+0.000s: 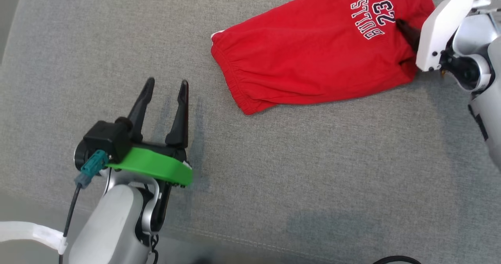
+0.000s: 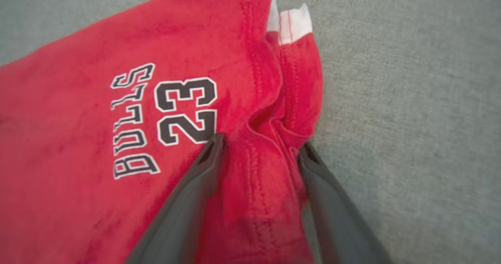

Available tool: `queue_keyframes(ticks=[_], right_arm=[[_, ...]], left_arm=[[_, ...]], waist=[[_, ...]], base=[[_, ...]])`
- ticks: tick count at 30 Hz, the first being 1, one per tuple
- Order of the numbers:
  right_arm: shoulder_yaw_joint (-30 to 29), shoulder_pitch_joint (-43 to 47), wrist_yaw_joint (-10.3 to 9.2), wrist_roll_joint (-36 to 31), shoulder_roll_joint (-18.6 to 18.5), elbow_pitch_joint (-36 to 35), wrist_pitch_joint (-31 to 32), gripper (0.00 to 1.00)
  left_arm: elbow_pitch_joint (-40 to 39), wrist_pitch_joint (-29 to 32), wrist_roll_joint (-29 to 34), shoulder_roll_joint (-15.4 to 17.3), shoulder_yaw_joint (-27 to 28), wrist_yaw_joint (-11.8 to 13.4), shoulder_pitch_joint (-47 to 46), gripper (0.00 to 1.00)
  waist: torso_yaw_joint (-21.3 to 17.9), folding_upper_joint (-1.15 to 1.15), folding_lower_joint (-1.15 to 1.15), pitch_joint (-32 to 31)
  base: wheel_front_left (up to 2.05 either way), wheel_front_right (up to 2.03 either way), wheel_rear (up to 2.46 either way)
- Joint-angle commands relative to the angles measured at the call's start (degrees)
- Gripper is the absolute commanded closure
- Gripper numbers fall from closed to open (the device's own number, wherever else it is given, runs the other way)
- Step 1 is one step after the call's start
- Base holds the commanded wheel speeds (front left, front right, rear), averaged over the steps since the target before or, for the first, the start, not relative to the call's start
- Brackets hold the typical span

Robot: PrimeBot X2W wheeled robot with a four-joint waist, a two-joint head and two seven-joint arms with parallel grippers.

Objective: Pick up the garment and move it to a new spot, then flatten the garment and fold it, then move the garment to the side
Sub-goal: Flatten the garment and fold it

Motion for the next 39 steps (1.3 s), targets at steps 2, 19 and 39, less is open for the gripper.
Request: queue_keyframes(ticks=[2, 19, 39], right_arm=[[-0.8, 3.6, 0.05, 2.5, 1.3, 0.3, 1.4, 1.00], [-22.9, 22.2, 0.04, 14.4, 3.2, -3.1, 1.7, 1.00], [-30.3, 20.1, 0.04, 4.6, 7.0, -14.6, -0.5, 1.00]], left_arm=[[0.9, 0.1, -0.4, 0.4, -0.2, -0.7, 1.7, 0.00], [-0.4, -3.3, 0.2, 3.7, 0.9, -1.3, 17.0, 0.00], [2.1, -3.5, 2.4, -1.3, 3.7, -3.7, 18.4, 0.00]], waist=[[-1.7, 0.00, 0.00, -2.6], [-7.9, 0.00, 0.00, -15.7], [-7.1, 0.00, 0.00, -13.4]], base=[[0.00, 0.00, 0.00], [0.00, 0.00, 0.00], [0.00, 0.00, 0.00]])
